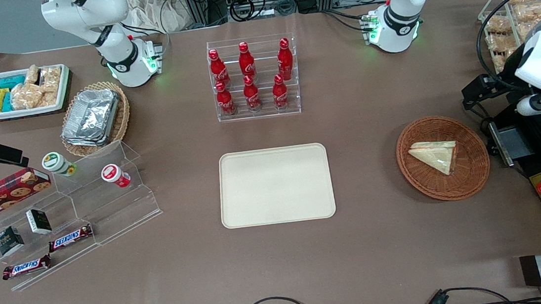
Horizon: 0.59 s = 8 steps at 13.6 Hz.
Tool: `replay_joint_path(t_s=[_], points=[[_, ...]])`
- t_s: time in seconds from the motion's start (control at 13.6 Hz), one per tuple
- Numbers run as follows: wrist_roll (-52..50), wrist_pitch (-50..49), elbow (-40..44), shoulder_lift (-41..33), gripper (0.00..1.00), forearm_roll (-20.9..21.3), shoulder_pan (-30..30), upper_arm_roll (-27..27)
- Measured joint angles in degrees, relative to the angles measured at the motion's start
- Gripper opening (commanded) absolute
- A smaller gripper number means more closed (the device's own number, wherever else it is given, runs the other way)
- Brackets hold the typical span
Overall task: Place sandwich from basket to tray
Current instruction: 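Move the left gripper over the wrapped sandwich in the wicker basket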
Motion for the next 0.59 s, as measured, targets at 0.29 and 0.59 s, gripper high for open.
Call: replay_joint_path(t_s=[0.29, 0.59], points=[[-1.83, -0.06, -0.02, 0.23, 1.0, 0.0, 0.07, 0.18], [-5.64, -0.09, -0.2, 4.65, 1.0, 0.0, 2.94, 0.89]])
